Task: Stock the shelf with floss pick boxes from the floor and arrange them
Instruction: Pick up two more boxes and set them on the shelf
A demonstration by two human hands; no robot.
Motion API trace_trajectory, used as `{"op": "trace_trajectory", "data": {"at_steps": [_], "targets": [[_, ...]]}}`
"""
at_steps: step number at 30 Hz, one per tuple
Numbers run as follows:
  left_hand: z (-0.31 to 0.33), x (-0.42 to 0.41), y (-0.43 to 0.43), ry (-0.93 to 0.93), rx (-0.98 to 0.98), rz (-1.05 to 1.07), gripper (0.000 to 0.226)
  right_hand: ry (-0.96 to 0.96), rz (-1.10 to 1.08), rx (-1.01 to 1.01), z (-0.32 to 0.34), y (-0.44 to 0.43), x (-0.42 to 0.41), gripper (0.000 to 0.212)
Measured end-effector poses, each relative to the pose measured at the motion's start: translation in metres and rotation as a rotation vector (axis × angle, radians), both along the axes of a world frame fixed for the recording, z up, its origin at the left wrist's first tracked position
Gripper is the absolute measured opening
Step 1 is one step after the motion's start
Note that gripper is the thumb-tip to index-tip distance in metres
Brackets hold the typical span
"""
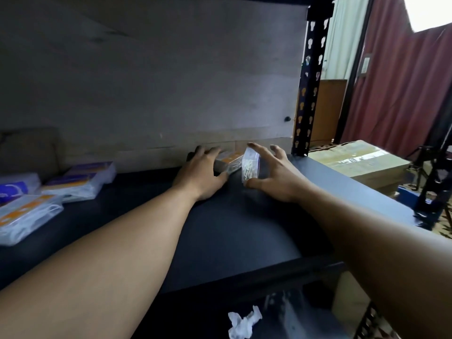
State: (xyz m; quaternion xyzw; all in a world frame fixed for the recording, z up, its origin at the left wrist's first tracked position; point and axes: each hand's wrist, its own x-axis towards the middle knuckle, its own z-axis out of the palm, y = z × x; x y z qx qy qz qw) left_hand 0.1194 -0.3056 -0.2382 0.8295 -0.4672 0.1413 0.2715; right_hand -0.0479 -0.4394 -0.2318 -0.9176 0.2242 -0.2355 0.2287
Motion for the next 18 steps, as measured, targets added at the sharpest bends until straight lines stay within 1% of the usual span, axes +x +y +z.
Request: {"op": "trace_trajectory", "data": {"at_steps": [2,5,7,9,13,14,16,18], "targets": [[-0.002,0.007,-0.007,0.002,0.016,-0.023,0.068,0.043,0.025,-0.026,0.002,-0.006,0.004,0.090],[-0.003,0.014,-0.016,0.034,0.050,-0.091,0.063,0.046,0.043,-0.050,0.001,-0.013,0.008,0.085],[-0.003,0.016,-0.019,0.063,0.068,-0.123,0.062,0.016,0.047,-0.072,-0.001,-0.015,0.010,0.082],[-0.002,0.018,-0.020,0.054,0.042,-0.142,0.058,-0.032,0.042,-0.104,-0.002,-0.018,0.010,0.079],[-0.003,0.020,-0.019,0.070,0.018,-0.084,0.044,-0.097,-0.020,-0.130,-0.005,-0.019,0.010,0.079],[-0.003,0.019,-0.019,0.064,0.017,-0.082,0.044,-0.103,-0.041,-0.130,-0.005,-0.018,0.010,0.080],[-0.002,0.019,-0.017,0.058,0.005,-0.116,0.050,-0.105,-0.072,-0.136,-0.005,-0.017,0.009,0.083],[0.000,0.019,-0.014,0.113,-0.020,-0.128,0.054,-0.085,-0.085,-0.150,-0.006,-0.017,0.008,0.087]]}}
